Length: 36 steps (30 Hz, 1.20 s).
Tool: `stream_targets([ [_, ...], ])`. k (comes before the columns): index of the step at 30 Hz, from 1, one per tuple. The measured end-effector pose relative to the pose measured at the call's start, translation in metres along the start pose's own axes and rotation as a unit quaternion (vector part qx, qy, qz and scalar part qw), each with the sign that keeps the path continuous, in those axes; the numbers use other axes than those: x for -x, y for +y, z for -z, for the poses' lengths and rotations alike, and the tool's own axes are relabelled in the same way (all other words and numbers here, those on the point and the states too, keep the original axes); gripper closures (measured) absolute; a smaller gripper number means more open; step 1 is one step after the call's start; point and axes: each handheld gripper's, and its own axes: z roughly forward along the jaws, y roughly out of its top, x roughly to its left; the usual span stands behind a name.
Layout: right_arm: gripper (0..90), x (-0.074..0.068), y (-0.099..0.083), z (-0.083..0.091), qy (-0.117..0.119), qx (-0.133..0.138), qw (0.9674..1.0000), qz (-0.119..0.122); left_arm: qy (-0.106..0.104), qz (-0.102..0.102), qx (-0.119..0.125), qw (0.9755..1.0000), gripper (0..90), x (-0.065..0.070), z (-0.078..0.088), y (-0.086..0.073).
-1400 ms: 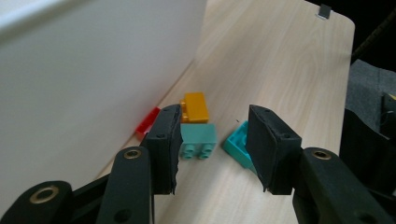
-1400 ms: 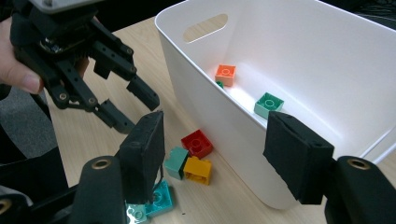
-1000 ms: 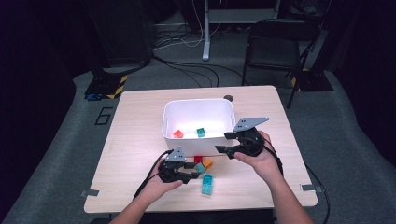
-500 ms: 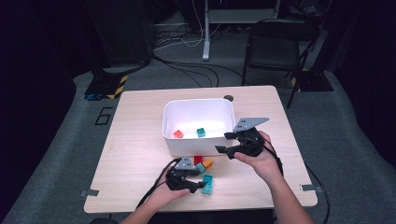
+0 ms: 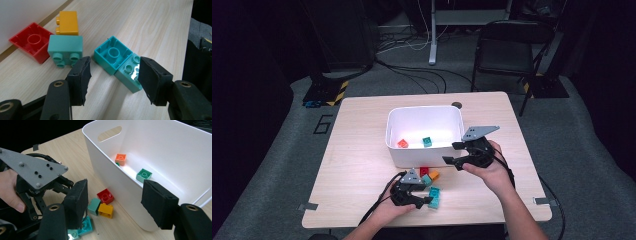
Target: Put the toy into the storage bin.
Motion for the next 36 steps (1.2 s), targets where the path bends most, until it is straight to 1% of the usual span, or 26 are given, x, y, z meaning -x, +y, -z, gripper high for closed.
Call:
stream_targets([
  [3,37.3,0.0,0.0,0.0,0.0,0.0,1.0,0.0,0.001,-0.003,-0.005,1.0,41.7,0.001,-0.002,0.0],
  [6,37.3,0.0,0.0,0.0,0.0,-0.001,1.0,0.001,0.001,-0.002,-0.008,1.0,40.8,0.002,-0.005,0.0],
  [7,37.3,0.0,0.0,-0.001,0.0,-0.001,1.0,0.001,0.004,-0.003,-0.006,1.0,40.7,0.002,-0.005,0.0],
  [9,37.3,0.0,0.0,-0.001,0.001,-0.001,1.0,0.001,0.003,-0.003,-0.01,0.9999,40.7,0.001,-0.004,0.0],
  [12,37.3,0.0,0.0,-0.001,0.001,-0.001,1.0,0.001,0.004,-0.001,-0.007,1.0,40.8,0.0,-0.004,0.0],
  [13,37.3,0.0,0.0,-0.001,0.001,-0.001,1.0,0.0,0.003,-0.001,-0.011,0.9999,40.9,-0.001,-0.003,0.0],
  [17,37.3,0.0,0.0,-0.001,0.001,-0.001,1.0,0.0,0.01,0.0,-0.01,0.9999,41.0,-0.004,0.0,-0.002],
  [19,37.3,0.0,0.0,-0.001,0.001,-0.001,1.0,0.0,0.019,0.002,-0.01,0.9998,41.2,-0.006,0.004,-0.004],
  [20,37.3,0.0,0.0,-0.001,0.0,-0.001,1.0,-0.002,0.02,0.004,-0.015,0.9997,41.2,-0.009,0.006,-0.004],
  [21,37.3,0.0,0.0,-0.001,0.0,-0.001,1.0,-0.002,0.023,0.006,-0.012,0.9996,41.2,-0.011,0.007,-0.005],
  [23,37.3,0.0,-0.001,0.0,0.0,-0.001,1.0,-0.002,0.043,0.01,-0.013,0.9989,41.3,-0.016,0.012,-0.006],
  [25,37.3,0.0,-0.001,0.0,0.0,-0.001,1.0,-0.003,0.055,0.015,-0.015,0.9983,42.3,-0.02,0.016,-0.007],
  [26,37.3,0.0,-0.001,0.0,0.001,-0.001,1.0,-0.002,0.056,0.019,-0.012,0.9982,42.5,-0.022,0.019,-0.008],
  [27,37.3,0.001,-0.001,0.0,0.0,0.0,1.0,-0.001,0.055,0.025,-0.008,0.9981,42.6,-0.022,0.02,-0.008],
  [28,37.3,0.0,-0.001,0.0,0.0,-0.001,1.0,-0.004,0.051,0.025,-0.007,0.9983,42.7,-0.023,0.021,-0.008],
  [31,37.3,0.001,-0.001,-0.001,0.0,-0.001,1.0,-0.004,0.034,0.024,0.004,0.9991,42.6,-0.019,0.022,-0.007],
  [33,37.3,0.001,-0.001,-0.001,0.0,-0.001,1.0,-0.003,0.021,0.018,0.008,0.9996,42.6,-0.015,0.02,-0.006],
  [36,37.3,0.001,-0.001,-0.001,0.0,-0.001,1.0,-0.002,0.014,0.01,0.001,0.9999,42.6,-0.011,0.017,-0.005],
])
